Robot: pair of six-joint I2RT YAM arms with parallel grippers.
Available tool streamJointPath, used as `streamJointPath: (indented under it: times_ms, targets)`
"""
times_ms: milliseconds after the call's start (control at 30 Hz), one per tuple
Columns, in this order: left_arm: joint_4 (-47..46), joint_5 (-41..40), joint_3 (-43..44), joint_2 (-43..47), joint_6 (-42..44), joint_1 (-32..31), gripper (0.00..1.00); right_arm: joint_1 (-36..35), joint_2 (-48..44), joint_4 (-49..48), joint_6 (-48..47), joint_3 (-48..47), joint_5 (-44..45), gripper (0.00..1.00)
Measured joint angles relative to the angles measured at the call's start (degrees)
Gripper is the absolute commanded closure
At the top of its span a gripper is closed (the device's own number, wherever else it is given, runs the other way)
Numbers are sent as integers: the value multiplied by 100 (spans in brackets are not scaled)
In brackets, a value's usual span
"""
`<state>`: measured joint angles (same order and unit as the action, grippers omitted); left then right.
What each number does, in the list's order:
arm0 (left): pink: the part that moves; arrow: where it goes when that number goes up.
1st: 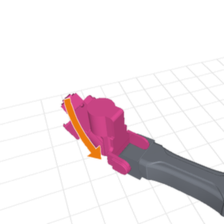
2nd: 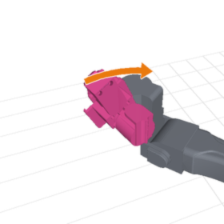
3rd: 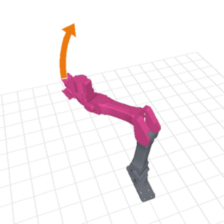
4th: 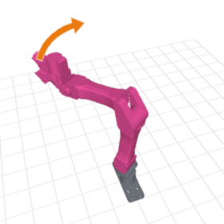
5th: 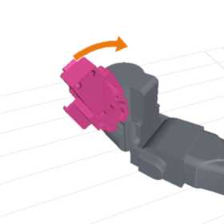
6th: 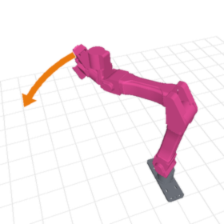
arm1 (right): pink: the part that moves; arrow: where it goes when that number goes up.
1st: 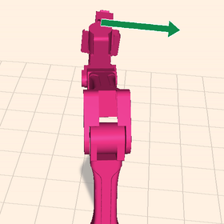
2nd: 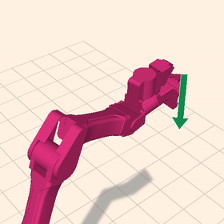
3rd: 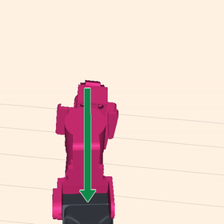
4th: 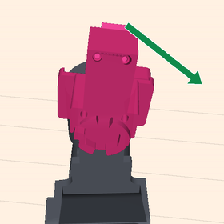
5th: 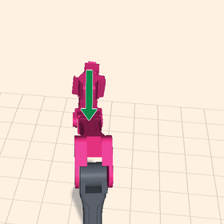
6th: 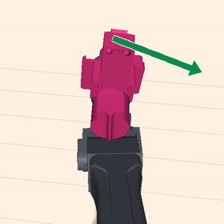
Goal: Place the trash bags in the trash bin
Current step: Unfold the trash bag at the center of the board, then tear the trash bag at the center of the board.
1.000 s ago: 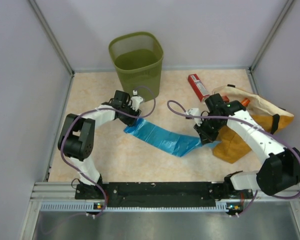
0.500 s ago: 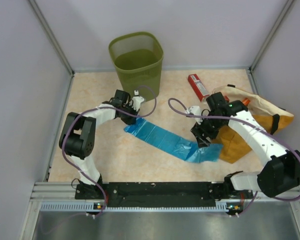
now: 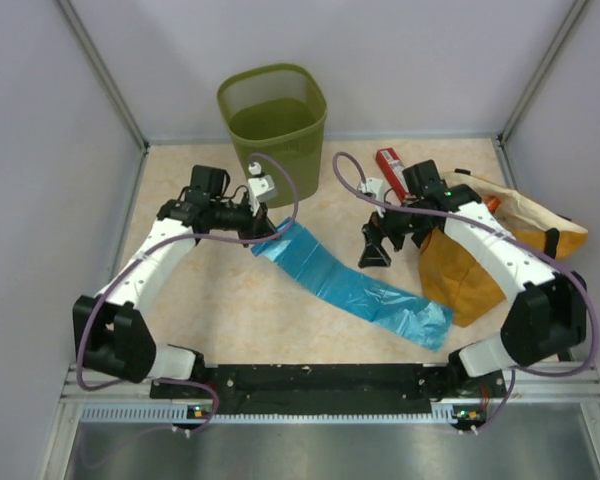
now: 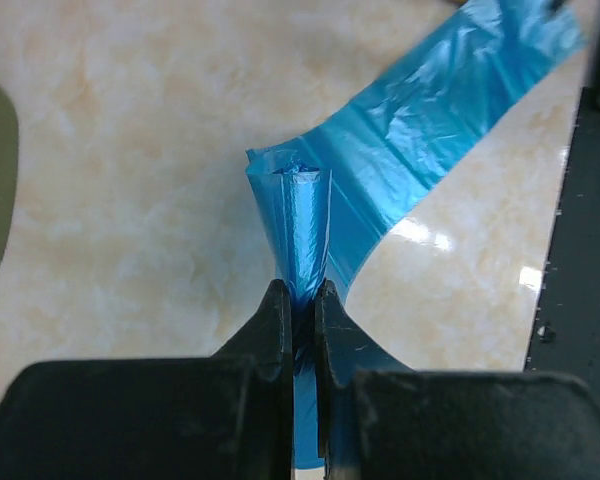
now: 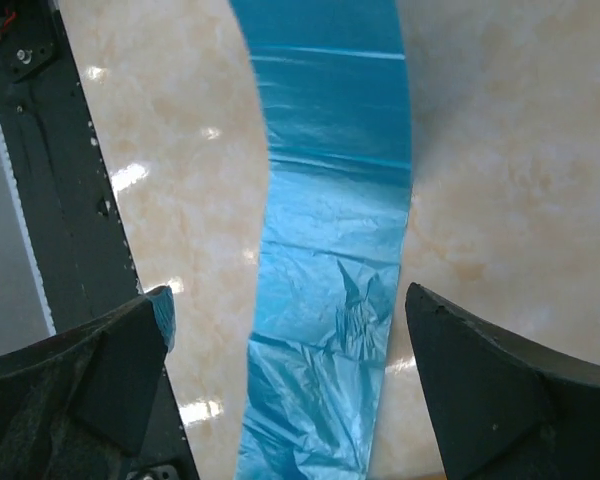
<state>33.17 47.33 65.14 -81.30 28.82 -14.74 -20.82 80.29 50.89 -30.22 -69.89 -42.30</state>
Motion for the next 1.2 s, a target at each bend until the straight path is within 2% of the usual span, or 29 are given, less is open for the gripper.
streamJointPath:
  times_ms: [200, 400, 733, 900, 933, 967, 1000, 1033, 1200]
  targets:
    - [356, 933, 74, 693, 111, -2, 100, -127, 1010, -761, 109, -304, -651, 1]
    - [479, 1248, 74, 1003, 87, -35, 100, -595, 1161, -1563, 240, -339, -857, 2]
    - [505, 1375, 74, 1143, -37, -79, 100, -1161, 1375, -2041, 240, -625, -885, 18]
    - [494, 1375, 37, 1187, -66, -79, 100, -1320, 1556, -2133, 243, -643, -931, 48]
    - [492, 1375, 17, 1211, -83, -79, 100, -1346, 1598, -2133, 245, -643, -949, 58]
    - [466, 1375, -13, 1246, -114, -79, 100, -1364, 1631, -2129, 245, -643, -964, 72]
    - [431, 1377, -42, 1276, -155, -81, 100, -1381, 1659, -2131, 262, -643, -984, 91]
    - [372, 1375, -83, 1316, -203, -85, 100, -1394, 1679, -2131, 271, -643, -1005, 100]
    - [114, 1370, -260, 1412, -415, -90, 100, -1401, 1692, -2127, 348, -643, -1091, 100]
